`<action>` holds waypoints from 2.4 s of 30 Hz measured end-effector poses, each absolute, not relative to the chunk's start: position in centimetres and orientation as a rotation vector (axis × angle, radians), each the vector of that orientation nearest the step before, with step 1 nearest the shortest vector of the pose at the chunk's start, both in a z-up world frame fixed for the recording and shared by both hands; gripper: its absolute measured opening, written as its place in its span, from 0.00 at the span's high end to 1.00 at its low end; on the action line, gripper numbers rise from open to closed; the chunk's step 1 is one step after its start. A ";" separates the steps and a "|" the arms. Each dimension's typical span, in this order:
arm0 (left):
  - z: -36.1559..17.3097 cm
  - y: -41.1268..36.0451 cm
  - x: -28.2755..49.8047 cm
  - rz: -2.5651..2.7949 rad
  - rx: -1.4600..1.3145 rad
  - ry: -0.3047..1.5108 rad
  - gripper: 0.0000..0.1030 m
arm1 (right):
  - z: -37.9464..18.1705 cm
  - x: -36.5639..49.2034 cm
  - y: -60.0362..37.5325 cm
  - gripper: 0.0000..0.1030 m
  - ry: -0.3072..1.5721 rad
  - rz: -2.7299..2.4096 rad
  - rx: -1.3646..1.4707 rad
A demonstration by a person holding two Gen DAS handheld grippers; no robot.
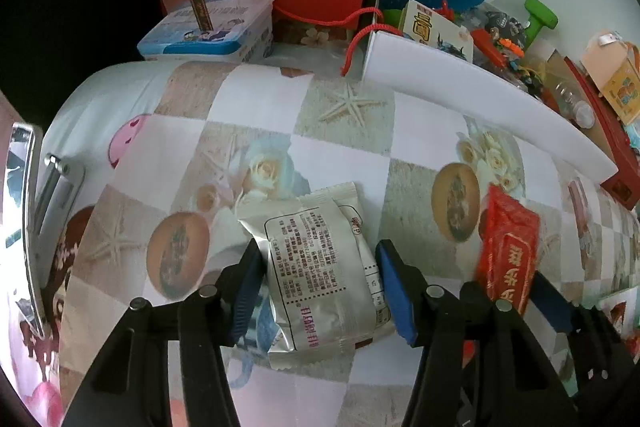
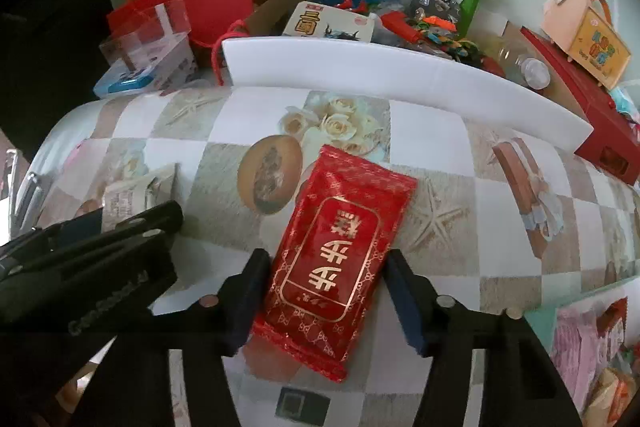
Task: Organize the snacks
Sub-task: 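Grasp the white foil pack with the left gripper while the right grasps the red Bubugao pack, then lift both held packs and carry them over the tray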
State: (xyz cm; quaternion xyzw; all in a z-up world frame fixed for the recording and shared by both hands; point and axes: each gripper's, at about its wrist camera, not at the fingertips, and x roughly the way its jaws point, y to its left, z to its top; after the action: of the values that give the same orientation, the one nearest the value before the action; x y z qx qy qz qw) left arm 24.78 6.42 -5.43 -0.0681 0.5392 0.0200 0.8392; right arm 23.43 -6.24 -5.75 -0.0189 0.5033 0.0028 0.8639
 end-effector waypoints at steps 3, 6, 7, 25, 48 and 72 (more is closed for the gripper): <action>-5.3 6.4 24.1 0.034 -0.165 1.144 0.45 | -5.8 22.6 -6.3 0.45 1.057 0.022 -0.038; -5.0 6.6 23.1 0.026 -0.206 1.147 0.45 | -5.8 21.7 -6.7 0.46 1.061 0.035 -0.020; -5.0 6.6 22.7 0.023 -0.220 1.148 0.45 | -5.7 21.2 -6.8 0.47 1.062 0.039 -0.015; -2.7 6.7 15.9 0.058 -0.338 1.086 0.46 | -1.6 13.6 -8.5 0.47 0.942 0.072 0.053; 6.3 1.8 9.2 -0.058 -0.285 0.874 0.46 | 6.0 4.1 -15.0 0.47 0.706 -0.004 0.150; 4.8 -11.2 9.3 -0.356 -0.087 0.908 0.46 | 6.1 0.2 -32.1 0.47 0.690 -0.353 0.328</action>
State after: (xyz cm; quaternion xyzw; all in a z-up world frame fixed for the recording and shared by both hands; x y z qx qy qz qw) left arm 9.31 -11.25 4.80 -0.0419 0.4361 -0.1709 0.8825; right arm 0.21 -32.14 6.10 0.1590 0.3351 -0.1712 0.9128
